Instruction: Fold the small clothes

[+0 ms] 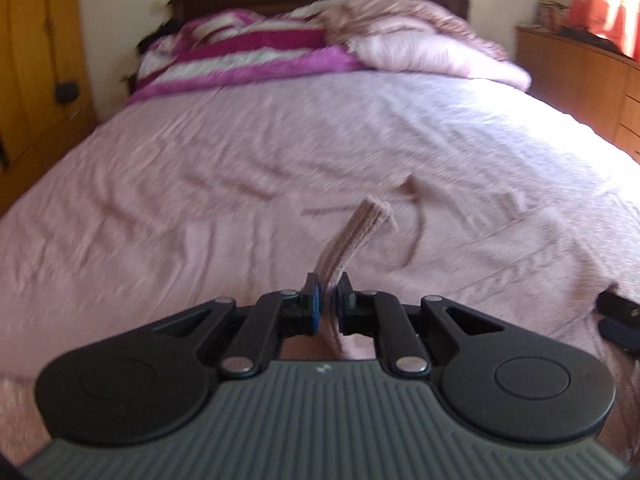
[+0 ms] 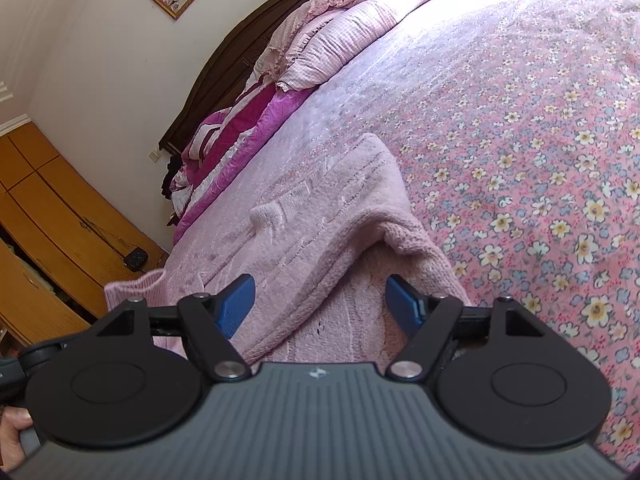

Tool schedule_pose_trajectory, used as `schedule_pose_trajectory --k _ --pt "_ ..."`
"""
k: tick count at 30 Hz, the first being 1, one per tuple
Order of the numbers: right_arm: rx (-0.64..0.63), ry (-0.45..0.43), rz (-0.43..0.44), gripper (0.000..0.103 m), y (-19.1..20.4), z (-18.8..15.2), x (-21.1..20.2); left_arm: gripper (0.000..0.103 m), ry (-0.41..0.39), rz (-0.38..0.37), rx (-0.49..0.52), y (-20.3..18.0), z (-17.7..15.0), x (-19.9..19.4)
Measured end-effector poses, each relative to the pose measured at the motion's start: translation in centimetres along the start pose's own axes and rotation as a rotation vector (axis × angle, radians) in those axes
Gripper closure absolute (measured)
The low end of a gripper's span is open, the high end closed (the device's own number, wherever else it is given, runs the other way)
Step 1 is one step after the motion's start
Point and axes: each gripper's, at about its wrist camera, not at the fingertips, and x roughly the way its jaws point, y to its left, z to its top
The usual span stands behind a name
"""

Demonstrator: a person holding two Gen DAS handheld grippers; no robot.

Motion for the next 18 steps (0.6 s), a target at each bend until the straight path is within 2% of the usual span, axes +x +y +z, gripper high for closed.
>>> schedule_pose_trajectory --k 2,4,5,12,18 --pt "0.000 0.000 -0.001 0.025 0.0 0.0 0.0 0.087 0.035 0.034 -0.034 1.2 -0.6 0.3" --pt "-0.001 0.001 -0.003 0.025 0.0 0.0 0.0 0.066 0.074 0.095 -0.050 2.4 -1.3 0.7" --pt "-0.001 0.002 -0.005 0.025 0.0 0.0 0.0 0.063 0.084 0.117 -0.059 3.0 -1.6 0.8" --pt "0.029 0.024 -0.007 0.025 -0.1 0.6 0.1 0.060 0.133 0.116 -0.155 6.9 -2.4 0.0" --pt "0.014 0.075 -0.030 0.025 0.6 1.4 0.0 0.060 0.162 0.055 -0.184 8.5 -2.2 -0.2"
